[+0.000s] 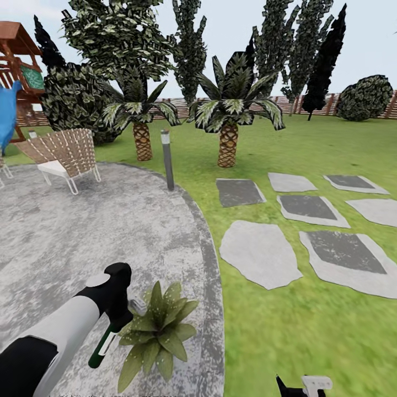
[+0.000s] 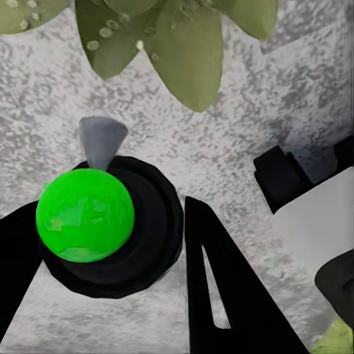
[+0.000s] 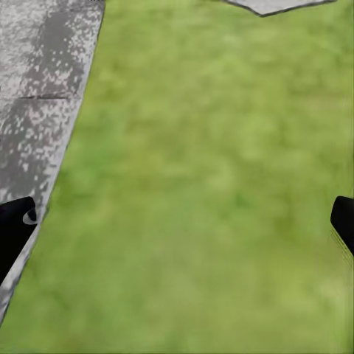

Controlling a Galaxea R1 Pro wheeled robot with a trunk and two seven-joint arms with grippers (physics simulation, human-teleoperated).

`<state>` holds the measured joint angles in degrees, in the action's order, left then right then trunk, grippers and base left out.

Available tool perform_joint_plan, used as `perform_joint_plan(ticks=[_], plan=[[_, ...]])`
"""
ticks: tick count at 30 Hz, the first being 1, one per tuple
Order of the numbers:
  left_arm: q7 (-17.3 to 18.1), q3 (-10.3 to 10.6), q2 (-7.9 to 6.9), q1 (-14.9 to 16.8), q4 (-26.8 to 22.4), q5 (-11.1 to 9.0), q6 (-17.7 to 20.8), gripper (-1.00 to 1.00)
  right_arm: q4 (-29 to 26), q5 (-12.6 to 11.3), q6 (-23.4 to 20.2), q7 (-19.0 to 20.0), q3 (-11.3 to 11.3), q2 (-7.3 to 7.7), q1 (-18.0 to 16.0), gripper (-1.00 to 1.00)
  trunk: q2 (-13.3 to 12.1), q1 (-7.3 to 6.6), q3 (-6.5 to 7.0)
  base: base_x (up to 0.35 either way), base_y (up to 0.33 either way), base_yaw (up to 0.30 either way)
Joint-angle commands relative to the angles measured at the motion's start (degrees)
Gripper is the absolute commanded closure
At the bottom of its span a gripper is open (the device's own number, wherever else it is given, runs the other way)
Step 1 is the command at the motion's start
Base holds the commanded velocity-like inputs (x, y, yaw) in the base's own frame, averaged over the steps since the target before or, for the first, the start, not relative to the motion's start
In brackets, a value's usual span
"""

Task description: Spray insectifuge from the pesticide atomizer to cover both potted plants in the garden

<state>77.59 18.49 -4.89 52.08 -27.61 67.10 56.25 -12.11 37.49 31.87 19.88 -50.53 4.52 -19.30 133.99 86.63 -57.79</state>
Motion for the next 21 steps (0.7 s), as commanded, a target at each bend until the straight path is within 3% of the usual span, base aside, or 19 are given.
perform_joint_plan(ticks=[1,8,21], plan=[[0.55,0.25,-0.03,-0.01,0.00,0.40,0.51,1.00,0.01,0.12,0.13,0.47,-0.48,0.01,-0.04,-1.00,0.02,-0.01,-0.06,0.000,-0.242,0.277],[0.55,0.28,-0.01,0.00,0.12,0.40,0.52,1.00,-0.02,0.12,0.13,0.51,-0.51,0.03,-0.04,-1.00,0.02,-0.01,-0.17,0.136,-0.187,0.250],[0.55,0.40,-0.36,-0.33,0.44,0.40,0.35,1.00,-0.02,0.07,0.20,0.51,-0.53,0.05,-0.04,-1.00,0.02,-0.01,-0.21,0.018,-0.011,0.013]])
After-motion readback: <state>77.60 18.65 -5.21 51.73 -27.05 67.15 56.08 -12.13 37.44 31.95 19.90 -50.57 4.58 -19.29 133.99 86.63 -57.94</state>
